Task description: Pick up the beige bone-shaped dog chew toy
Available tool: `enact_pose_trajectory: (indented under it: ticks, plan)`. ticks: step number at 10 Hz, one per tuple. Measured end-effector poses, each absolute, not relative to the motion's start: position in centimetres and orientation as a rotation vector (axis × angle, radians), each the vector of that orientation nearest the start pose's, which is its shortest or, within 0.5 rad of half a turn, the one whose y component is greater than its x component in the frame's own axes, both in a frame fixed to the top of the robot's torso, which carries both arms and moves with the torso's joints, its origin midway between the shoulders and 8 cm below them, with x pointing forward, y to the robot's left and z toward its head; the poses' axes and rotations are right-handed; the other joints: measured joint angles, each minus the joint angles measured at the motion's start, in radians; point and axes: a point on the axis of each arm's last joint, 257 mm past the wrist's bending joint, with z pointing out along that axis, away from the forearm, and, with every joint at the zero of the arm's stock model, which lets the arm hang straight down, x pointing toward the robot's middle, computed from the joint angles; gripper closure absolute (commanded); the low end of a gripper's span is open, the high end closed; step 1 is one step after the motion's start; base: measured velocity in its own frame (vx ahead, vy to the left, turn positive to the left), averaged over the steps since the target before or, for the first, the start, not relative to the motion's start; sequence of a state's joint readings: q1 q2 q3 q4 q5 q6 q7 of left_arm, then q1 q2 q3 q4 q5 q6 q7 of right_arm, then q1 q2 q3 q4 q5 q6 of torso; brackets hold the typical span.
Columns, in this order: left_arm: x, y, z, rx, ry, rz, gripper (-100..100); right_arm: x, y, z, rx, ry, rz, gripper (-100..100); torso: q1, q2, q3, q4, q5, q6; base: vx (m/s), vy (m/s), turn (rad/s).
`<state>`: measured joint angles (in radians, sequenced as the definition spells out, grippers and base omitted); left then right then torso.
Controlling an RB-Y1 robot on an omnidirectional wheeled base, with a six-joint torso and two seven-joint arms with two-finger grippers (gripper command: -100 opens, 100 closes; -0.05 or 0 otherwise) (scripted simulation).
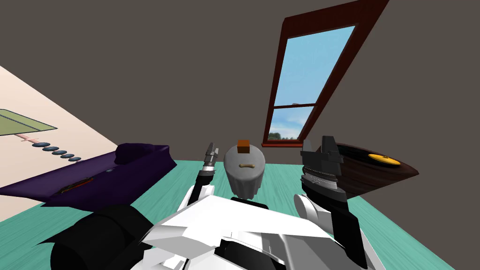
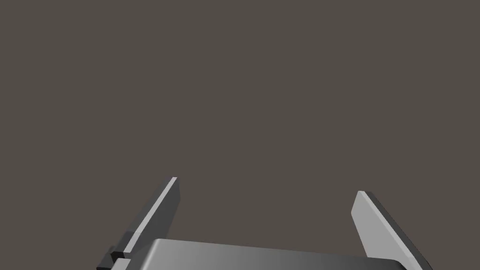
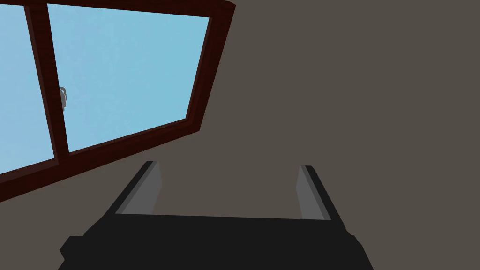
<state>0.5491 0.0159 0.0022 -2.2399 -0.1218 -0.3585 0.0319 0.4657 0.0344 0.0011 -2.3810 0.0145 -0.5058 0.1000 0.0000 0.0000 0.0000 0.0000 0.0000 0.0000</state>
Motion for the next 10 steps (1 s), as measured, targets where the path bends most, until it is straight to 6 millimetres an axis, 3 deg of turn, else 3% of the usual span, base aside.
enact_pose_trajectory:
  ticks: [3, 5, 10]
  plan:
    - [37.7, 28.4, -5.1, -0.754, 0.898, -1.151, -100, 32.1, -27.2, 8.0, 0.53, 0.515, 1.237, 0, -0.001, 0.003, 0.001, 0.001, 0.0, 0.0, -0.043, -0.024, 0.012]
    - [38.5, 29.0, -7.0, -0.761, 0.949, -1.121, -100, 32.1, -27.2, 8.0, 0.53, 0.515, 1.237, 0, -0.002, 0.002, 0.001, 0.001, 0.0, 0.0, -0.034, -0.04, 0.016]
    - [41.5, 33.0, -10.7, -0.821, 1.056, -1.006, -100, 32.1, -27.2, 8.0, 0.53, 0.515, 1.237, 0, -0.004, 0.002, 0.001, 0.001, -0.001, 0.0, -0.038, -0.055, 0.025]
